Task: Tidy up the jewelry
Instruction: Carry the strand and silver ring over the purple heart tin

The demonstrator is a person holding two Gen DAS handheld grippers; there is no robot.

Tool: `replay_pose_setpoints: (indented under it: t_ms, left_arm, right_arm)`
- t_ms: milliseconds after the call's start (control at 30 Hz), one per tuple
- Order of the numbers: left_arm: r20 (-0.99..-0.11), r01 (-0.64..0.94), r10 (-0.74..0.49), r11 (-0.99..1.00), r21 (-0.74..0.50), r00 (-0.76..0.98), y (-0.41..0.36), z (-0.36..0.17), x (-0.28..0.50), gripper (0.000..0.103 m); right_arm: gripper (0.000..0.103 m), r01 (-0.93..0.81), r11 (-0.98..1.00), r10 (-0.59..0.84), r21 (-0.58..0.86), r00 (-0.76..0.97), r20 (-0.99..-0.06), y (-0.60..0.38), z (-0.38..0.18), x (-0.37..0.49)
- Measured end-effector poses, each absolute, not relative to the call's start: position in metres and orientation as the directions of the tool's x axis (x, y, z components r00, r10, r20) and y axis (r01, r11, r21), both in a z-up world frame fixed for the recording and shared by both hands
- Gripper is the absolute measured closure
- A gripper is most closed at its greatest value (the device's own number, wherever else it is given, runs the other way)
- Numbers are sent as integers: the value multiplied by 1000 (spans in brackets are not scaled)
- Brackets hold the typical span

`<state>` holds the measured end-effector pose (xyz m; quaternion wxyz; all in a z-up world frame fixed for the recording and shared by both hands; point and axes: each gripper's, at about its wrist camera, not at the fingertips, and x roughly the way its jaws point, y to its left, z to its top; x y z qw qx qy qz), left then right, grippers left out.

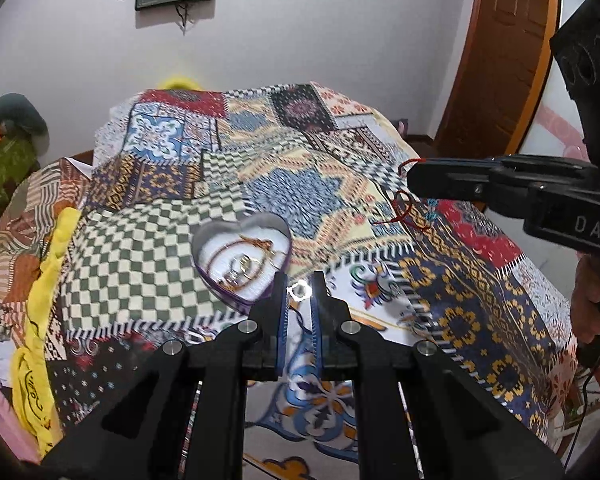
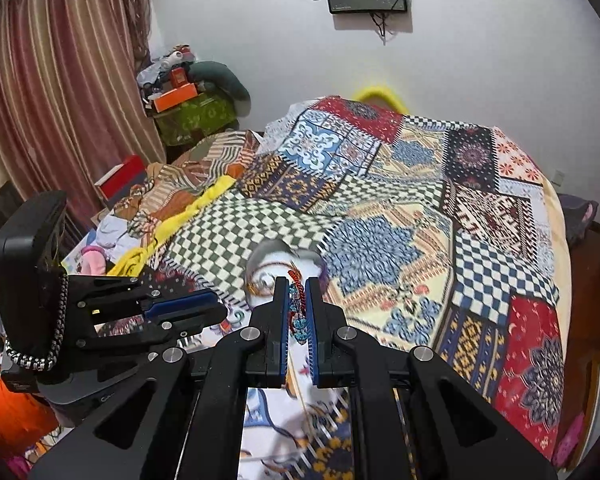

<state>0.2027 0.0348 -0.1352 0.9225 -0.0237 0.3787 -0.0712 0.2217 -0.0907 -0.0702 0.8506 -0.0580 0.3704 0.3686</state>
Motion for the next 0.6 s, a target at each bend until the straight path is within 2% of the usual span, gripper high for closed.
replay_pose_setpoints:
  t_ms: [333,600]
  left_arm:
    - [-672,73,-110,994,-84,733,58,-133,221,94]
    - [-692,50,-133,989,-139,709,77,-150,251,94]
  right_arm:
    - [96,-677,709,597,197,427,-679,-64,-78,243]
    - [96,-688,697,587,203,385,-712,-38,-95,260]
